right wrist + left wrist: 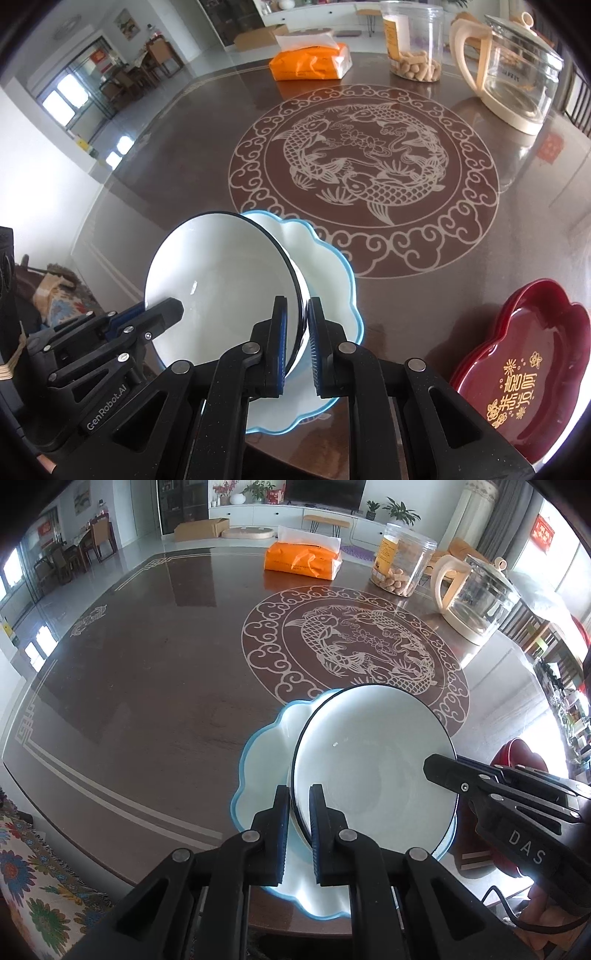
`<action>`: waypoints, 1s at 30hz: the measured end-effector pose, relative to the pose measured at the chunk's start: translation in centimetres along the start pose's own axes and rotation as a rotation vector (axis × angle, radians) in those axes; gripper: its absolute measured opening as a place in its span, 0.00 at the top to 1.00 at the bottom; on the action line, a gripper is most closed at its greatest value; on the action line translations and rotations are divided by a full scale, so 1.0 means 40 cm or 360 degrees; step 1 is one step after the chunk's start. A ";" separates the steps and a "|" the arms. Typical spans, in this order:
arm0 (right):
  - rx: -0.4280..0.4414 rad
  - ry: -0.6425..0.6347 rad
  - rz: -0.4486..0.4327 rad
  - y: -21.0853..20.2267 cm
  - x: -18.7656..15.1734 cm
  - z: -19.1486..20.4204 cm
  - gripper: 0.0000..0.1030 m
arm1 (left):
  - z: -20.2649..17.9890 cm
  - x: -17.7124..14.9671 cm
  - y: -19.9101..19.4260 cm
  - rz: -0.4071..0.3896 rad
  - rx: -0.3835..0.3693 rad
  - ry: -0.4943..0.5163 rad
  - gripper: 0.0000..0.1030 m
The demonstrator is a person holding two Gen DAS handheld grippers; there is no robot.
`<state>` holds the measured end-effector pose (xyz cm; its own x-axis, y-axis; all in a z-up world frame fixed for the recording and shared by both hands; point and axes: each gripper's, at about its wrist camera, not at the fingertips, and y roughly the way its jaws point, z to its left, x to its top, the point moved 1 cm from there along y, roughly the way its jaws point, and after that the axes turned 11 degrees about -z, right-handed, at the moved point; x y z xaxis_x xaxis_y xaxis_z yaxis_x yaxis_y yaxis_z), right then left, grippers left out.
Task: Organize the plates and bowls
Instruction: 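Carry the black-rimmed bowl with both tools and lower it into the nested bowls, then open both tools and withdraw them from the bowl stack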
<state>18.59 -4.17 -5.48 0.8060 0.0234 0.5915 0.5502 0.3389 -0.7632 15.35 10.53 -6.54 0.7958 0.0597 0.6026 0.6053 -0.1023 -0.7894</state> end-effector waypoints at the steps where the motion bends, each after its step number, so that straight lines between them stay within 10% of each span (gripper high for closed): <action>1: -0.0004 -0.0021 -0.0008 -0.001 -0.001 0.003 0.86 | 0.000 -0.001 -0.001 -0.0009 -0.0003 0.0004 0.90; 8: 0.0019 -0.0073 -0.0101 -0.012 -0.006 0.008 0.80 | 0.009 0.002 -0.033 -0.0155 0.0023 -0.0021 0.82; 14: 0.0036 -0.0020 -0.0334 -0.123 -0.024 0.002 0.38 | 0.015 -0.032 -0.149 -0.0449 0.0097 -0.0137 0.23; 30: -0.0198 -0.0037 -0.0526 -0.246 -0.262 -0.042 0.33 | -0.053 -0.192 -0.241 -0.0474 0.0162 -0.0033 0.15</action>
<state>5.10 -9.35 -4.61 0.5757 -0.0466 0.8163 0.8039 0.2143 -0.5548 3.36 8.96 -3.29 0.5830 0.0921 0.8072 0.8092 0.0227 -0.5871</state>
